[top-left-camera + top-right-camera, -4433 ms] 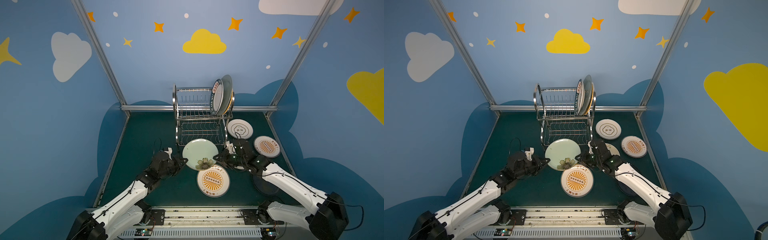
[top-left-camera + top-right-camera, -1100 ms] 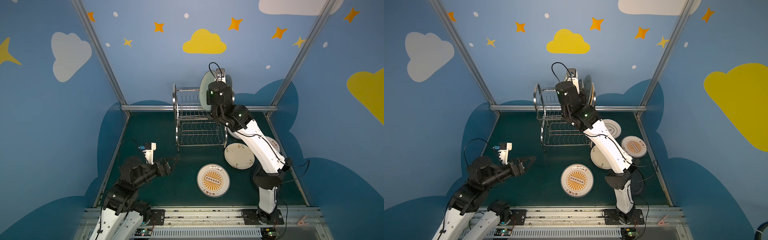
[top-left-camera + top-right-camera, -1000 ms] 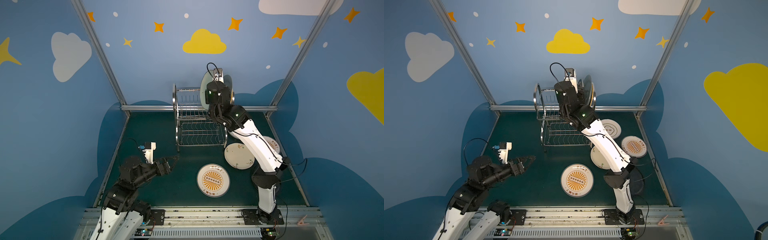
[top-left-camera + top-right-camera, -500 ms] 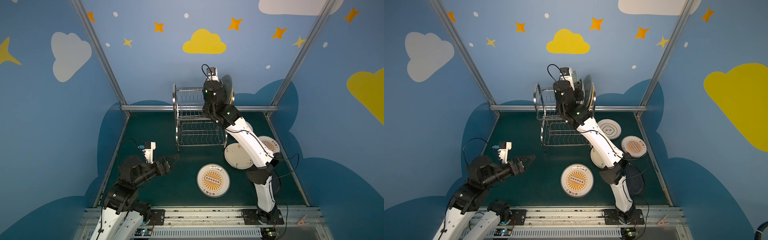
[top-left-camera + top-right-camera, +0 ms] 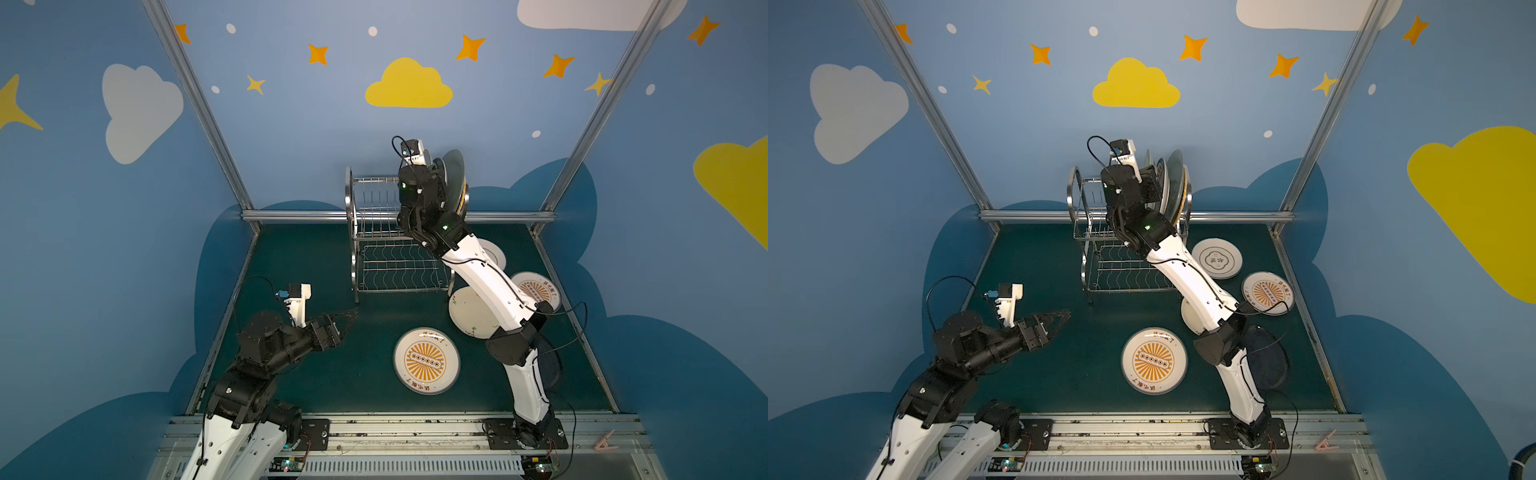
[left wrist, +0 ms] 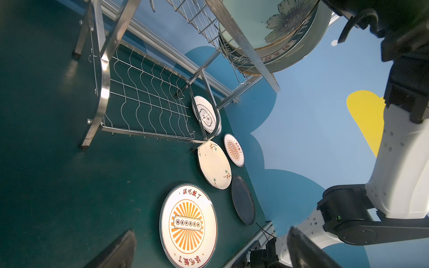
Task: Load plates into a dish rack
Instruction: Place the plate on the dish rack.
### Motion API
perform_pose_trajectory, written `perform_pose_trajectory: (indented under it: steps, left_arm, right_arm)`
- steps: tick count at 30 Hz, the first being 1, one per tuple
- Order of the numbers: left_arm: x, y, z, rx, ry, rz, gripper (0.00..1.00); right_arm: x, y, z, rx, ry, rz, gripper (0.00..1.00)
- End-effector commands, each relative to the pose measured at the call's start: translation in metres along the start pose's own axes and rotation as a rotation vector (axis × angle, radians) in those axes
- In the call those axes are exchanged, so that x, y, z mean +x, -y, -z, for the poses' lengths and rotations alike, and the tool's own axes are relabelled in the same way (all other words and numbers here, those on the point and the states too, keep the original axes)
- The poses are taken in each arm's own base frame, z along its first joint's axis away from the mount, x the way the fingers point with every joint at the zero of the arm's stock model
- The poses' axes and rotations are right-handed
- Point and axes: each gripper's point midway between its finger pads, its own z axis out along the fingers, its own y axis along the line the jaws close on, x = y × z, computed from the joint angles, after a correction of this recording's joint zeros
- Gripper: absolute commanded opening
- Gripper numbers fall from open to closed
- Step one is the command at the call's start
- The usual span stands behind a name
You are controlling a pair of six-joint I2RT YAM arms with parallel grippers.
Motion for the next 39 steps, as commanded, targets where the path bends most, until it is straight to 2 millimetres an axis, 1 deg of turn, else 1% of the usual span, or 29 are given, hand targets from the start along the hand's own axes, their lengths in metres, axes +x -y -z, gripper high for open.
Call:
perform_pose_trajectory:
  steps: [1, 7, 14, 21, 25, 31, 32, 34, 37, 39]
  left_arm:
    - [-0.002, 0.001, -0.001, 0.014, 0.011, -0.005, 1.00]
    - [-0.002, 0.002, 0.000, 0.016, 0.012, -0.005, 1.00]
    - [-0.003, 0.002, 0.000, 0.017, 0.015, -0.005, 1.00]
    - [-0.002, 0.001, 0.000, 0.017, 0.013, -0.003, 1.00]
    - [-0.003, 0.001, 0.000, 0.015, 0.014, -0.003, 1.00]
    - [-0.003, 0.001, 0.000, 0.014, 0.016, -0.002, 1.00]
    - [-0.003, 0.000, -0.001, 0.014, 0.013, -0.001, 1.00]
    - [-0.004, 0.001, 0.000, 0.016, 0.015, 0.001, 1.00]
    - [-0.003, 0.000, -0.001, 0.014, 0.013, 0.005, 1.00]
    - [-0.003, -0.001, -0.001, 0.011, 0.012, 0.007, 1.00]
  right_arm:
    - [-0.032, 0.031, 0.005, 0.055, 0.067, -0.146, 0.00]
    - [-0.025, 0.020, 0.004, 0.027, 0.054, -0.122, 0.00]
    - [-0.023, 0.004, 0.005, -0.044, 0.071, -0.074, 0.00]
    - [-0.015, -0.005, 0.005, -0.074, 0.058, -0.034, 0.00]
    - [-0.013, -0.005, 0.006, -0.090, 0.058, -0.022, 0.00]
    - [-0.010, 0.000, 0.009, -0.126, 0.058, -0.019, 0.00]
    - [-0.010, 0.001, 0.010, -0.129, 0.058, -0.018, 0.01]
    - [-0.009, 0.005, 0.010, -0.124, 0.055, -0.019, 0.06]
    - [-0.007, 0.007, 0.010, -0.124, 0.054, -0.019, 0.09]
    - [-0.006, 0.007, 0.010, -0.122, 0.050, -0.018, 0.16]
